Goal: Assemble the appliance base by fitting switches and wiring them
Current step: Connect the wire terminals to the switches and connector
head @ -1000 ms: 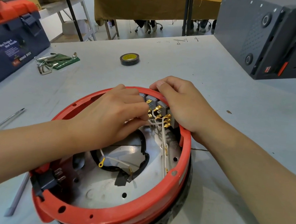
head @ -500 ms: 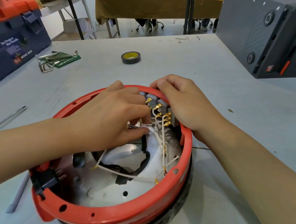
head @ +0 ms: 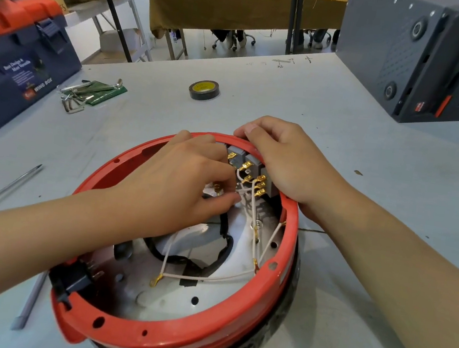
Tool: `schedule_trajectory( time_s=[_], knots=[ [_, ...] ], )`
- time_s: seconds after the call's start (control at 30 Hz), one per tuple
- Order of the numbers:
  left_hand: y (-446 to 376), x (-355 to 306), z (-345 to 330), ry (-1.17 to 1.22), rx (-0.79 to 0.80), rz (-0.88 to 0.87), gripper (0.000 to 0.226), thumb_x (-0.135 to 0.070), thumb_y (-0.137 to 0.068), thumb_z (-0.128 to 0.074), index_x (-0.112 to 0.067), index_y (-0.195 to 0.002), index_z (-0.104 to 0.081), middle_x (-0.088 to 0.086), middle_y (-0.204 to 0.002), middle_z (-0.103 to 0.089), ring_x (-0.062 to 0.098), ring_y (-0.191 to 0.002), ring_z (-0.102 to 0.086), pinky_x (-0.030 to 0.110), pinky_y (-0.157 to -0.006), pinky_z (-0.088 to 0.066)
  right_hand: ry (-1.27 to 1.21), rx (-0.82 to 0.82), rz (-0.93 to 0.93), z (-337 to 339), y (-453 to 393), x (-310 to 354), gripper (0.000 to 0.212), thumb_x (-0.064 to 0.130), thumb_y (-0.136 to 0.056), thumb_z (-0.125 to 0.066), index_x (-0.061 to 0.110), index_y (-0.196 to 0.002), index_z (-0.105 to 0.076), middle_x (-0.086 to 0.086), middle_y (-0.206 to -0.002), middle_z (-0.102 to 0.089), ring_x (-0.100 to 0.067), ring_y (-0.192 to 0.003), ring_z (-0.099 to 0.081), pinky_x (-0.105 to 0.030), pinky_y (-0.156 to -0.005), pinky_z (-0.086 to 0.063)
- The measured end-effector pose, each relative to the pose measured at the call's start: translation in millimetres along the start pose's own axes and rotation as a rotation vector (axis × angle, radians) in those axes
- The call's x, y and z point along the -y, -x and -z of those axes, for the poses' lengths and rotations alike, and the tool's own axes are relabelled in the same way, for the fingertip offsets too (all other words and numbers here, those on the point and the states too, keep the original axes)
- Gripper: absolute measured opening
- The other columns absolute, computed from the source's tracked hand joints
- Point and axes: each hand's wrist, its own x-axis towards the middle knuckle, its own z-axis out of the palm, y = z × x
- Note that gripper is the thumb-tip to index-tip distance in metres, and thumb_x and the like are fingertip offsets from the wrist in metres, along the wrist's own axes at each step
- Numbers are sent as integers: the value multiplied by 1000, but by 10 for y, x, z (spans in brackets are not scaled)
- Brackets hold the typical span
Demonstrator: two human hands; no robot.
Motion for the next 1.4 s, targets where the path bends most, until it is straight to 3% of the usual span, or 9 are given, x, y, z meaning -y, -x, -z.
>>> schedule_trajectory(
  time_s=[0.27, 0.4, 0.63, 0.8, 0.93, 1.03, 1.27, 1.4],
  knots=[
    [-16, -25, 21, 26, -7, 43, 22, -35, -77, -61, -15, -74, -69, -6, -68, -53, 12, -65, -47, 28, -64, -30, 4, 9, 3, 1, 5, 3, 28, 29, -98, -42, 17, -105, -67, 0, -101, -67, -16, -95, -63, -39, -92, -50],
    [-24, -32, 40, 117, -3, 79, 16, -32, -74, -63, -17, -73, -66, -9, -67, -51, 7, -64, -41, 13, -63, -29, 1, 7, 3, -2, 3, -5, 28, 29, -98, -43, 17, -105, -67, 0, -101, -68, -17, -95, -63, -40, -93, -49],
    [-34, -42, 56, 160, 11, 123, 12, -27, -71, -60, -16, -73, -66, -11, -63, -45, 1, -62, -41, 14, -60, -30, 7, 2, 8, -3, -5, -16, 28, 29, -98, -43, 17, -105, -68, 1, -101, -68, -15, -95, -63, -38, -93, -50],
    [-18, -56, 67, 122, 31, 130, 15, -33, -73, -60, -19, -76, -66, -12, -59, -50, 3, -58, -46, 29, -63, -41, 4, 4, 10, 0, -1, -11, 28, 28, -99, -42, 17, -106, -67, 0, -102, -67, -16, -96, -63, -39, -93, -50],
    [-7, -43, 81, 226, 4, 183, 10, -29, -77, -73, -20, -80, -69, -5, -63, -62, 10, -61, -55, 23, -61, -43, 14, 5, 13, 2, 4, -7, 29, 28, -99, -42, 17, -107, -67, 1, -103, -67, -16, -97, -62, -38, -93, -49],
    [3, -53, 85, 314, -15, 264, 9, -33, -76, -71, -27, -81, -69, -5, -67, -66, 5, -71, -58, 12, -61, -41, 20, 1, 15, 6, 4, -4, 29, 28, -98, -42, 17, -106, -67, 1, -102, -67, -14, -95, -62, -36, -92, -50],
    [-22, -79, 56, 538, -33, 446, 4, -30, -76, -73, -26, -76, -72, -18, -51, -57, -4, -50, -51, 5, -51, -34, 18, 2, 13, 2, 9, -2, 29, 28, -99, -41, 17, -108, -67, -1, -103, -67, -16, -96, -63, -39, -92, -50],
    [-10, -59, 31, 662, -17, 513, 5, -22, -77, -75, -26, -79, -73, -8, -64, -67, -4, -51, -51, 5, -53, -37, 8, 2, 8, -3, 7, -9, 29, 29, -99, -41, 18, -106, -67, 0, -101, -67, -16, -94, -64, -39, -91, -51]
  ],
)
